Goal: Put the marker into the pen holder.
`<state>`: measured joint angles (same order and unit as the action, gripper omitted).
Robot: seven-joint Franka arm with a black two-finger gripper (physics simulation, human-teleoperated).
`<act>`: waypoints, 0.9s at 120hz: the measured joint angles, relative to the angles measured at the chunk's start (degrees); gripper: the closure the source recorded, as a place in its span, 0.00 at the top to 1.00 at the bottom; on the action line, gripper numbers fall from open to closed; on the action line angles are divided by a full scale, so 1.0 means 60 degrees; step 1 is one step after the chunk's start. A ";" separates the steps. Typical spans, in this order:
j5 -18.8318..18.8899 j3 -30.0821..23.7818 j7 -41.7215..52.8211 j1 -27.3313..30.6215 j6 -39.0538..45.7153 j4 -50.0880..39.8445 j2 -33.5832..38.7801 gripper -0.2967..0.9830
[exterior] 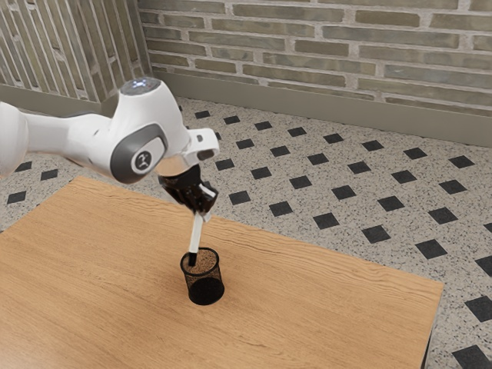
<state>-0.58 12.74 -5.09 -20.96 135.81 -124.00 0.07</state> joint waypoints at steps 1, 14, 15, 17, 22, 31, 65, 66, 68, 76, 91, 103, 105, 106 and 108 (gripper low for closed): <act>0.0001 -0.0023 -0.0002 0.0023 0.0010 0.0020 -0.0015 0.19; 0.0032 0.0264 -0.0030 -0.0277 0.0117 0.0124 -0.0120 0.19; 0.0035 0.0262 -0.0032 -0.0276 0.0124 0.0126 -0.0124 0.19; 0.0040 0.0259 -0.0036 -0.0276 0.0137 0.0130 -0.0130 0.19; 0.0051 0.0254 -0.0045 -0.0275 0.0167 0.0135 -0.0139 0.19; 0.0063 0.0249 -0.0059 -0.0276 0.0207 0.0139 -0.0145 0.19; 0.0066 0.0220 -0.0106 -0.0189 0.0274 0.0043 -0.0215 0.19; 0.0064 0.0219 -0.0108 -0.0184 0.0275 0.0038 -0.0216 0.19; 0.0062 0.0218 -0.0112 -0.0175 0.0277 0.0026 -0.0217 0.19; 0.0050 0.0209 -0.0127 -0.0134 0.0282 -0.0027 -0.0219 0.19; 0.0036 0.0206 -0.0151 -0.0072 0.0288 -0.0158 -0.0230 0.19; 0.0032 0.0202 -0.0171 -0.0042 0.0291 -0.0182 -0.0228 0.19; 0.0031 0.0202 -0.0177 -0.0042 0.0291 -0.0190 -0.0228 0.19; 0.0031 0.0202 -0.0180 -0.0042 0.0292 -0.0193 -0.0229 0.19; 0.0031 0.0202 -0.0186 -0.0044 0.0292 -0.0202 -0.0226 0.19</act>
<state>-0.40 13.95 -6.21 -21.23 137.56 -125.21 -1.29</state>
